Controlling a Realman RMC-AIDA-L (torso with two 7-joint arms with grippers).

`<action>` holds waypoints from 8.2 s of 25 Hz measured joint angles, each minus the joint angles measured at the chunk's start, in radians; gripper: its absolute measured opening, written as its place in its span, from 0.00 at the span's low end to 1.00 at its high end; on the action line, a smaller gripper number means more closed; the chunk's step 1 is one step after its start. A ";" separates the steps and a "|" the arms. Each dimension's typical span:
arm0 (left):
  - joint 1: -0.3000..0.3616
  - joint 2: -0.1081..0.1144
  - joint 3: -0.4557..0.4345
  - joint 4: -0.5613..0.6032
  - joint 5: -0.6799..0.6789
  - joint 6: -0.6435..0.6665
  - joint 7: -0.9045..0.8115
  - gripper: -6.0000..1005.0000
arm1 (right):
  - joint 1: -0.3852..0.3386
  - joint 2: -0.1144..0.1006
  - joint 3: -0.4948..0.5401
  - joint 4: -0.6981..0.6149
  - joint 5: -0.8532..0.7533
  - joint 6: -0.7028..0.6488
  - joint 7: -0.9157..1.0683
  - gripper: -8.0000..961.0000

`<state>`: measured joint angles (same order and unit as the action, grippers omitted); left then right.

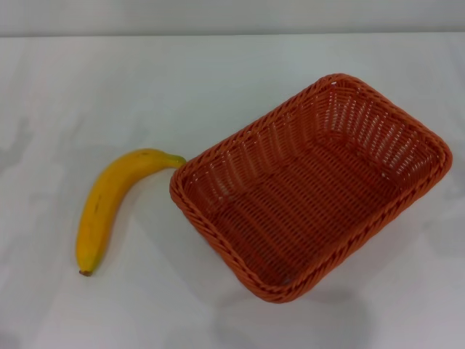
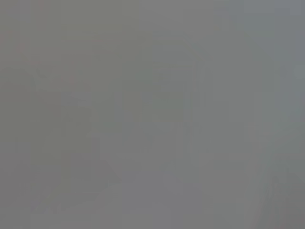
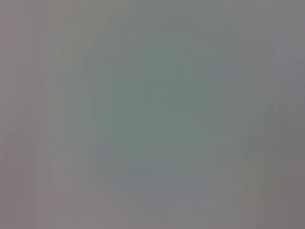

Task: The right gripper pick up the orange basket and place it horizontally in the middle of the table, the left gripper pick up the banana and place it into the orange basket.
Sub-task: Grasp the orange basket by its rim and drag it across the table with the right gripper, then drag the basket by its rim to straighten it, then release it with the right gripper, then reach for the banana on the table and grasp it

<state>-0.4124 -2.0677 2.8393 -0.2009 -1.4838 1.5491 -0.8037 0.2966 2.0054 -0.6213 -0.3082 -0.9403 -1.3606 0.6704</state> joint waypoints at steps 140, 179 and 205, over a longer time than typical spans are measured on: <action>0.022 0.007 0.002 0.002 -0.010 -0.001 -0.009 0.88 | 0.188 -0.003 -0.123 -0.754 -1.361 -0.211 2.006 0.23; -0.425 0.269 0.008 -0.550 1.302 0.234 -0.918 0.87 | 0.201 -0.098 0.254 -0.529 -1.142 -0.059 1.370 0.83; -0.767 0.077 0.008 -0.414 2.050 -0.092 -1.259 0.87 | 0.165 -0.105 0.260 -0.489 -1.044 0.001 1.281 0.82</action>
<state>-1.1791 -1.9912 2.8470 -0.6145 0.5661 1.4568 -2.0630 0.4613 1.9004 -0.3609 -0.7977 -1.9839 -1.3596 1.9517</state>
